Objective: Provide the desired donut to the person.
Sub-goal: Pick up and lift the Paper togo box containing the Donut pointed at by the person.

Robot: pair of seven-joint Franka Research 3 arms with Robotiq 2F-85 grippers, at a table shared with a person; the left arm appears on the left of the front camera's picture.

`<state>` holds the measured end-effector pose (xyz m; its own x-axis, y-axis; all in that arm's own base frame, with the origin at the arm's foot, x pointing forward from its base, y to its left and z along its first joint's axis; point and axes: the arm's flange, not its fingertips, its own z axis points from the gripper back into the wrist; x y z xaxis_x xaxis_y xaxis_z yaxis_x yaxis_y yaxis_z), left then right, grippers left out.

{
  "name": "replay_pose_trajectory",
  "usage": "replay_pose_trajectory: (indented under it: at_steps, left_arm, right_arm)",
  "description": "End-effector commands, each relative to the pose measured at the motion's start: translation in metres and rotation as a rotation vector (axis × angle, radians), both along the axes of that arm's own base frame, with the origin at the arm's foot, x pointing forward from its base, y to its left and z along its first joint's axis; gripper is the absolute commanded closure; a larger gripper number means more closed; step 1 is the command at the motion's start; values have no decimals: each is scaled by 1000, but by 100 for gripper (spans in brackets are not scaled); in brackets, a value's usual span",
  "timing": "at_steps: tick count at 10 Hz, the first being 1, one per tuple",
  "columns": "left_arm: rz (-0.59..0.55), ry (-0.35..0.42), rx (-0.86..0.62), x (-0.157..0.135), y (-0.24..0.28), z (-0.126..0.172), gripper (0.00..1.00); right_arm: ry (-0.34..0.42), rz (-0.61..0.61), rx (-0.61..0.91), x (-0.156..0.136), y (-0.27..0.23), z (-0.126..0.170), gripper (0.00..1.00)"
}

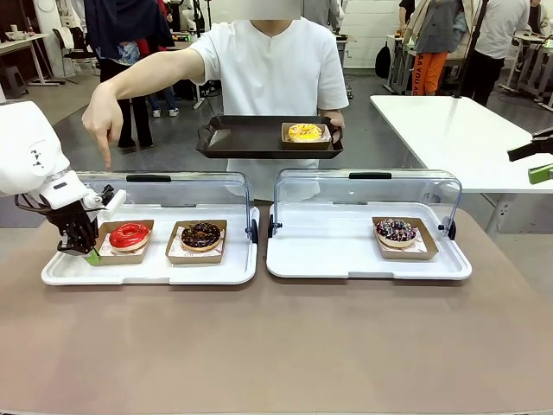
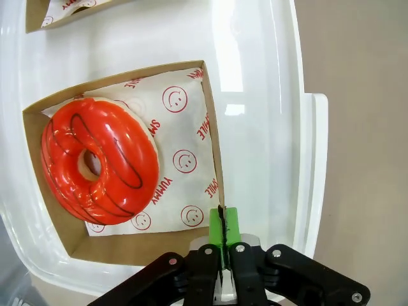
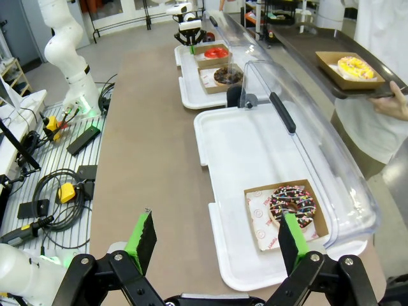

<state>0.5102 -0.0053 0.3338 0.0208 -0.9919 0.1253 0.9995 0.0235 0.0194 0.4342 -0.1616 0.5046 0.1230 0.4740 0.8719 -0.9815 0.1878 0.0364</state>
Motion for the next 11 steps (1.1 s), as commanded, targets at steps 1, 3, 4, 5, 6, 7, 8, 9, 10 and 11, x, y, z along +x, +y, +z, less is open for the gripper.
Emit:
replay_pose_trajectory:
  at_steps: [1,3,4,5,6,7,8,9,10,11]
  left_arm:
    - [-35,-11,-4,-4,1,3,100]
    - [-54,-13,12,-9,-2,7,100]
    - [-69,-16,39,-14,-3,11,100]
    - [-108,-18,88,-26,-9,21,100]
    - [-123,8,109,-45,-19,41,100]
    - [-107,13,96,-65,-28,64,100]
    - [-80,16,86,-83,-37,88,100]
    - [-67,14,78,-99,-46,114,100]
    - [-47,5,81,-111,-54,143,100]
    - [-30,-1,93,-116,-60,167,100]
  right_arm:
    - [0,-1,1,0,0,0,0]
    - [0,-1,1,0,0,0,0]
    - [0,-1,1,0,0,0,0]
    - [0,-1,1,0,0,0,0]
    - [0,-1,1,0,0,0,0]
    - [0,-1,1,0,0,0,0]
    - [0,-1,1,0,0,0,0]
    - [0,-1,1,0,0,0,0]
    - [0,-1,1,0,0,0,0]
    - [0,-1,1,0,0,0,0]
